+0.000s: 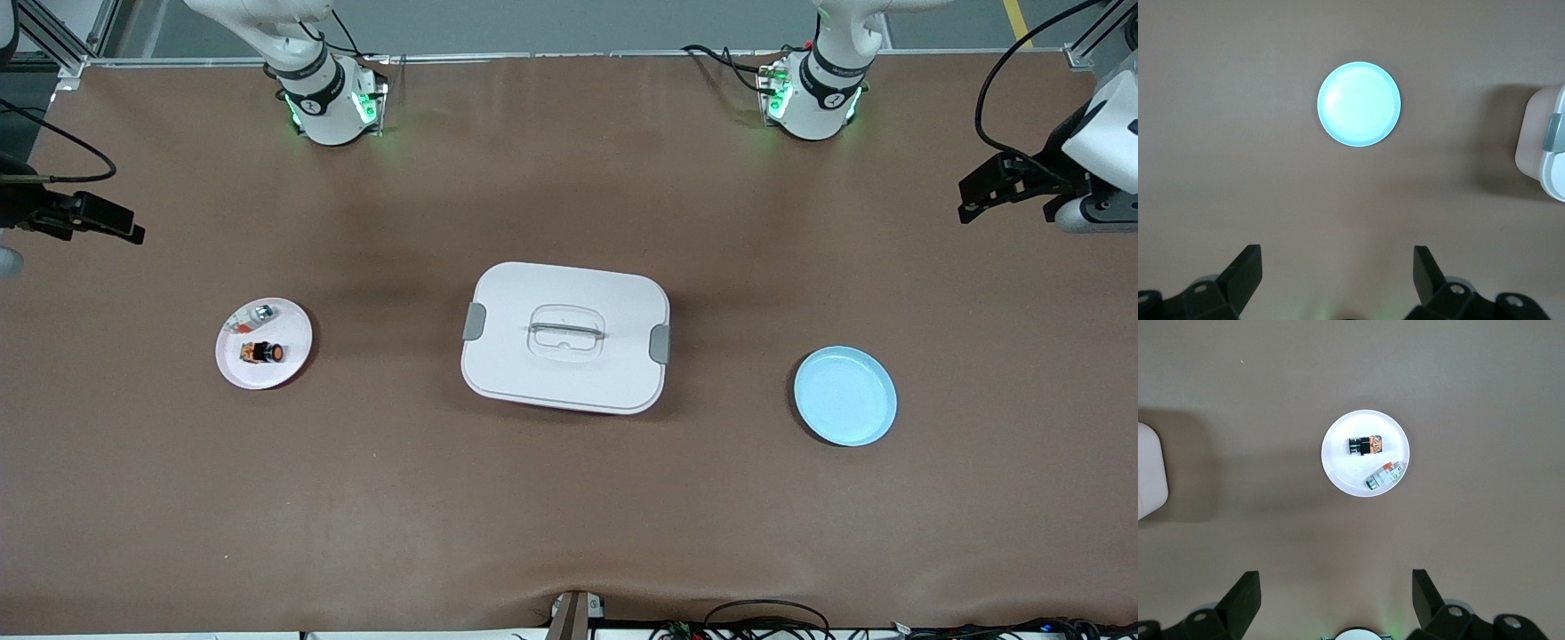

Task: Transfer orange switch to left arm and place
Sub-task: 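Move the right gripper toward the white plate with the switch, then lower the right gripper over the orange switch on the white plate, then close the right gripper on the orange switch and lift it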

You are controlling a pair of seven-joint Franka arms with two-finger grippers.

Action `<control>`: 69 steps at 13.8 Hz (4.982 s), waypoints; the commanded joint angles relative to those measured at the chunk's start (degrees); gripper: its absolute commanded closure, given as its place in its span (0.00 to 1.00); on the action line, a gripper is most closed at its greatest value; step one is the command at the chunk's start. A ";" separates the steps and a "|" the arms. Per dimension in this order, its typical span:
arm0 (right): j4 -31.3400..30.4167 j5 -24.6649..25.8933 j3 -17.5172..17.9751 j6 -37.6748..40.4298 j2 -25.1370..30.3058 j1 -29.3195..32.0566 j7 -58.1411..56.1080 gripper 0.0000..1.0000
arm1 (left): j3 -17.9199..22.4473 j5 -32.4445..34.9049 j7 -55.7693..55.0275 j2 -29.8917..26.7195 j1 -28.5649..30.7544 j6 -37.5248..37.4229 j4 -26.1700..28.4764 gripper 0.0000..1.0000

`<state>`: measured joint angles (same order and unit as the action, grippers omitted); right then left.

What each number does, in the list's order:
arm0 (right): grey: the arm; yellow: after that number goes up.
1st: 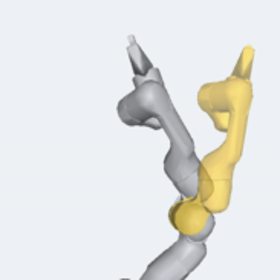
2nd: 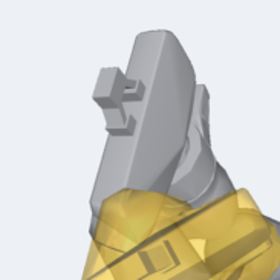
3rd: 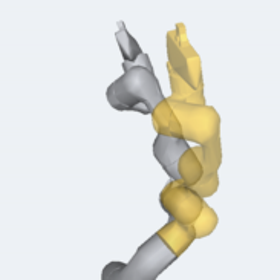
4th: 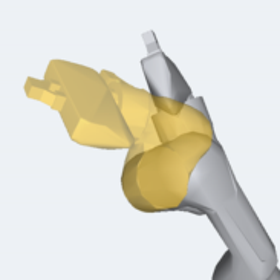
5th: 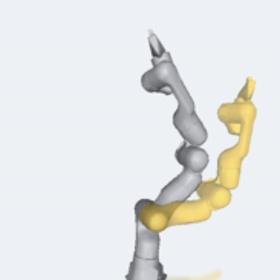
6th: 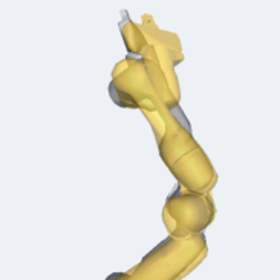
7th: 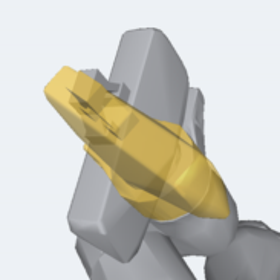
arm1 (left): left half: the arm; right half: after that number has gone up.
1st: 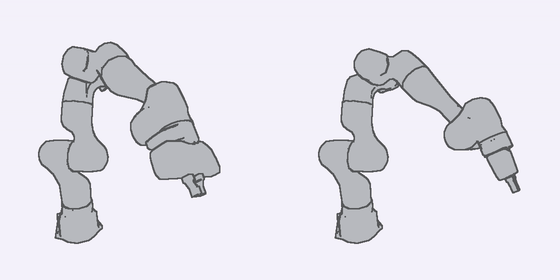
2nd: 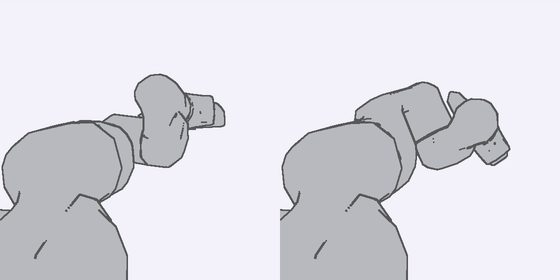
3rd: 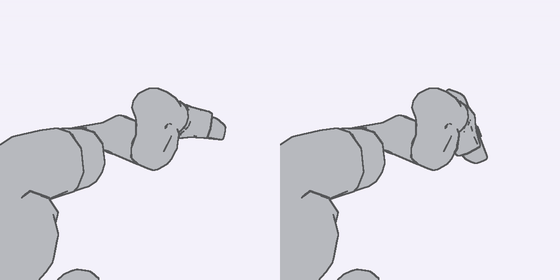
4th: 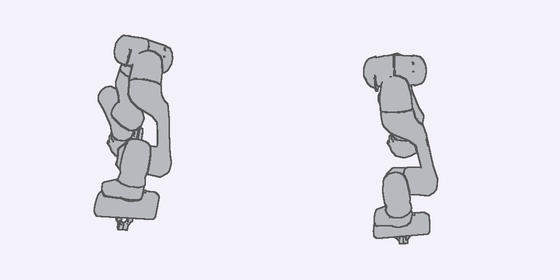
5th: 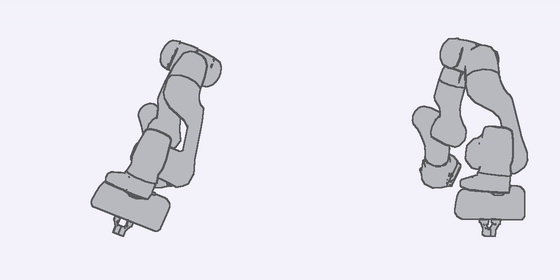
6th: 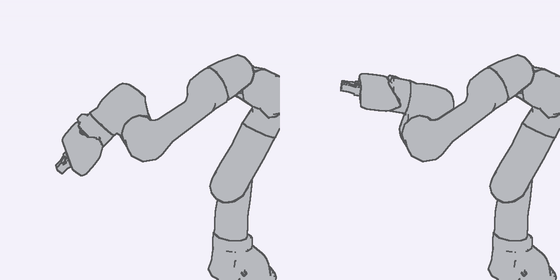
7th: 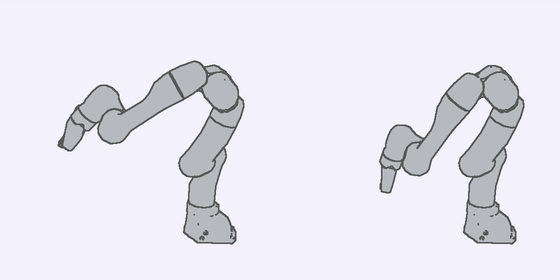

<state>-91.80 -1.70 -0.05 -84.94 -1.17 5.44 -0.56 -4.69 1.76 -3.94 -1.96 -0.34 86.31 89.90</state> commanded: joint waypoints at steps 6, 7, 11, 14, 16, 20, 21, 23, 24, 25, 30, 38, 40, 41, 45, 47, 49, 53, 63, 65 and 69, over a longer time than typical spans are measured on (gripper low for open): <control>2.15 1.88 0.49 0.21 -6.48 0.89 -0.41 0.00 | -1.72 -0.44 0.33 2.31 -0.81 -1.14 -2.35 0.00; 1.89 1.61 0.49 0.03 -6.56 0.89 -0.49 0.00 | -1.90 -0.44 0.33 2.92 -0.81 -1.14 -2.62 0.00; -1.63 2.05 0.75 -2.60 -6.74 -0.61 0.56 0.00 | -2.78 0.00 0.16 3.80 -0.81 -1.05 -3.06 0.00; -3.38 1.53 0.66 -3.91 -6.74 0.09 0.65 0.00 | -2.78 -0.09 0.16 6.34 -0.72 -0.79 -4.98 0.00; -6.97 1.09 0.66 -6.55 -6.04 0.10 0.56 0.00 | -2.69 -0.26 0.16 7.75 -0.37 -0.09 -7.18 0.00; -14.09 0.91 0.66 -13.73 -5.34 0.27 0.47 0.00 | -2.25 0.00 0.25 7.50 0.34 3.34 -7.98 0.00; -15.68 0.91 0.66 -16.38 -5.60 0.36 0.12 0.00 | -1.99 0.26 0.25 7.41 0.34 3.34 -8.68 0.00; -18.32 0.91 0.66 -22.26 -6.47 0.45 0.03 0.00 | -1.90 0.53 0.95 7.14 1.12 3.34 -8.86 0.00; -19.55 0.91 0.75 -25.25 -7.17 0.28 0.03 0.00 | -1.90 0.53 1.21 7.14 1.39 3.34 -8.86 0.00; -20.00 0.91 0.66 -27.19 -8.31 0.36 0.03 0.00 | -1.90 0.96 1.21 7.23 1.74 3.34 -8.86 0.00; -22.19 0.82 0.75 -34.75 -13.41 2.47 -0.75 0.00 | -2.60 1.32 1.30 7.23 1.57 3.17 -8.25 0.00; -22.81 -4.08 0.75 -41.98 -21.41 3.44 -6.46 0.00 | -5.15 0.88 1.30 9.52 1.22 5.63 -7.28 0.00; -22.90 -4.36 0.75 -43.03 -22.91 3.52 -6.56 0.00 | -5.24 0.70 1.30 9.52 1.22 5.54 -7.10 0.00; -22.90 -4.36 0.75 -43.47 -23.35 3.53 -6.65 0.00 | -5.32 0.70 1.39 9.43 1.22 5.36 -7.10 0.00; -22.99 -4.36 0.67 -45.22 -24.84 3.44 -6.65 0.00 | -5.59 0.70 1.30 9.08 1.48 5.19 -7.10 0.00; -22.90 -4.36 0.66 -46.02 -25.63 3.53 -6.65 0.00 | -5.68 0.70 1.39 8.90 1.57 5.19 -7.19 0.00; -22.90 -4.36 0.66 -46.90 -26.34 3.53 -6.65 0.00 | -5.68 0.70 1.39 8.81 1.57 5.01 -7.19 0.00; -22.90 -4.36 0.66 -48.31 -27.57 3.53 -6.65 0.00 | -5.68 0.70 1.48 8.02 1.83 4.49 -7.19 0.00; -22.90 -4.36 0.66 -49.80 -28.98 3.35 -6.82 0.02 | -5.06 1.23 1.30 7.67 2.09 5.80 -7.28 0.00; -22.90 -4.28 0.66 -49.71 -28.98 3.26 -6.82 0.41 | -4.97 1.32 1.13 7.41 2.62 5.63 -7.10 0.00; -22.73 -4.36 0.66 -48.92 -28.80 3.35 -6.47 1.00 | -4.89 1.32 0.34 7.49 3.41 5.89 -7.37 0.00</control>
<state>-114.67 -4.90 0.04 -134.32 -30.11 7.99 -6.16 -9.54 2.09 -3.65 5.84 2.88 91.77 82.57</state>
